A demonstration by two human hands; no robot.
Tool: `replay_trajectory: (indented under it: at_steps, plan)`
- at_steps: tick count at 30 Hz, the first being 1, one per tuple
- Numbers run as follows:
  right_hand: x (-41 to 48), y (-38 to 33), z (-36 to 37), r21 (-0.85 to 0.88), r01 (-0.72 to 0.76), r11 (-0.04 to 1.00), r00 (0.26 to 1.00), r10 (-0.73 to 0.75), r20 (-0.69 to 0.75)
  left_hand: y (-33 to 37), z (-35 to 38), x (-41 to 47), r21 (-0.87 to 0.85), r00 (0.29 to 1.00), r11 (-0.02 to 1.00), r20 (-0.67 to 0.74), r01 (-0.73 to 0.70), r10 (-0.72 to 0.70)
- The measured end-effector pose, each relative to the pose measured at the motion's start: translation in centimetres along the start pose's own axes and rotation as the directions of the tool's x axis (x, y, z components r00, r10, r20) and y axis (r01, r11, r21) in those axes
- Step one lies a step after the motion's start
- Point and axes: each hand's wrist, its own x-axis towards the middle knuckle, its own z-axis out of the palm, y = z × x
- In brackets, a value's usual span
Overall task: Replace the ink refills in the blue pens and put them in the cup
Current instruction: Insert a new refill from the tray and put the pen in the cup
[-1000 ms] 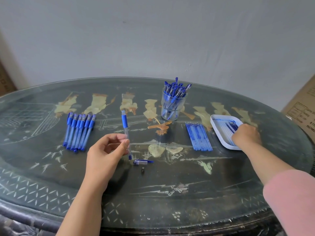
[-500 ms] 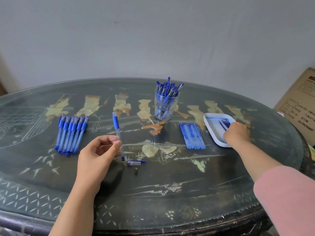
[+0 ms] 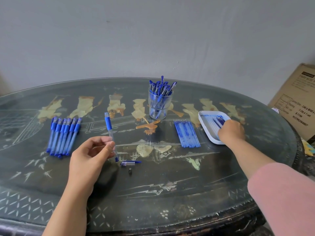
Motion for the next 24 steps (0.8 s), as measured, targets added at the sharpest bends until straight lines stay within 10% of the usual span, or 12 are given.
replay_trajectory:
  at_steps: [7,11,18,24]
  plan:
    - [-0.4,-1.4,-0.4,0.306,0.107,0.946,0.979,-0.047,-0.197,0.1,0.1,0.0,0.005,1.000,1.000,0.010,-0.004,0.004]
    - [-4.1,-5.6,-3.5,0.624,0.321,0.712,0.941,-0.163,-0.298,0.1,0.0,0.0,0.009,1.000,1.000,0.007,-0.009,0.009]
    - [-14.7,-13.4,-7.0,0.996,0.031,0.080,0.922,-0.388,0.002,0.3,0.1,-0.3,0.008,0.999,1.000,0.024,-0.024,0.024]
    - [-19.1,-17.7,-5.9,0.992,-0.120,-0.047,0.868,-0.489,0.082,0.4,-0.2,-0.8,-0.005,0.997,0.997,0.017,-0.075,0.075]
